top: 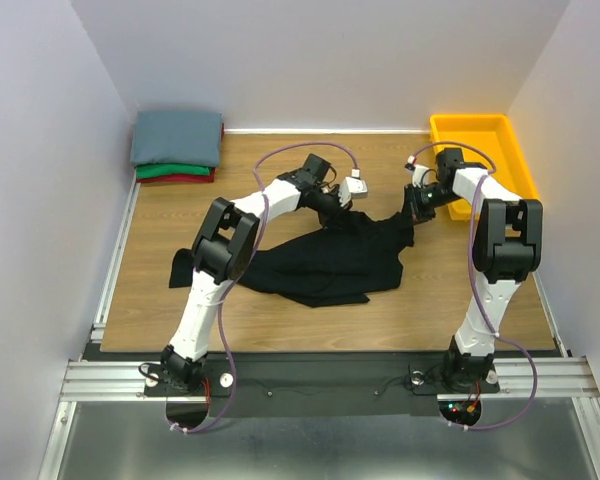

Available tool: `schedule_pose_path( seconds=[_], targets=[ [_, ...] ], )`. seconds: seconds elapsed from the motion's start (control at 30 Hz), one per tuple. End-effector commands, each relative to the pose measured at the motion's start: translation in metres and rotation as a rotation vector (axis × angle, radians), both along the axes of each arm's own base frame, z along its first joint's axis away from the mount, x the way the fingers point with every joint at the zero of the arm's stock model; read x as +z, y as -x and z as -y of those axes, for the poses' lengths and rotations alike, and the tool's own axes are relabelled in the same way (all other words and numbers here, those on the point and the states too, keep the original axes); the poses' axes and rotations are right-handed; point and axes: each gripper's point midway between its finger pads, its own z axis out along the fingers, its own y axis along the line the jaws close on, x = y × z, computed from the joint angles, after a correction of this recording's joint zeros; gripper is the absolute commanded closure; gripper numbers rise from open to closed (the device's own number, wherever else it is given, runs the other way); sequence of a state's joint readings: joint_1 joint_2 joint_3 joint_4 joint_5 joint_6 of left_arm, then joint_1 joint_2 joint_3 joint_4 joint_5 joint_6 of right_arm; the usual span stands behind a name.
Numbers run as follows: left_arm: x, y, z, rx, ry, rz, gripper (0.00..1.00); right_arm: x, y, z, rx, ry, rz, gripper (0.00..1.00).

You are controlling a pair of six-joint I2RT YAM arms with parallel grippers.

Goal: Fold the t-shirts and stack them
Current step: Flatten the tshirt out

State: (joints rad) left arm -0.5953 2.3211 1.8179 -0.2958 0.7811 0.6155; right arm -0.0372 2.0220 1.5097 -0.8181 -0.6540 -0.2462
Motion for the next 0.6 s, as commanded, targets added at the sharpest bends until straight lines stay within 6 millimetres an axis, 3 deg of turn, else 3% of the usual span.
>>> schedule_pose_path(
  seconds=[0.0, 0.07, 0.23, 0.33, 0.57],
  targets=[
    [0.087, -0.005, -0.022, 0.034, 0.084, 0.098, 0.96, 0.005, 0.001, 0.005, 0.005, 0.031, 0.043, 0.99],
    [0.102, -0.009, -0.037, 0.069, 0.089, 0.114, 0.96, 0.005, 0.007, 0.01, -0.004, 0.051, 0.045, 0.99],
    [0.109, -0.039, -0.089, 0.174, 0.068, 0.117, 0.96, -0.003, 0.016, 0.029, -0.023, 0.128, 0.041, 0.99],
    [0.101, -0.058, -0.111, 0.221, 0.046, 0.111, 0.92, -0.006, 0.02, 0.033, -0.022, 0.146, 0.038, 0.99],
    [0.062, -0.089, -0.133, 0.276, -0.02, 0.104, 0.85, -0.005, 0.025, 0.04, -0.01, 0.192, 0.054, 1.0]
  ],
)
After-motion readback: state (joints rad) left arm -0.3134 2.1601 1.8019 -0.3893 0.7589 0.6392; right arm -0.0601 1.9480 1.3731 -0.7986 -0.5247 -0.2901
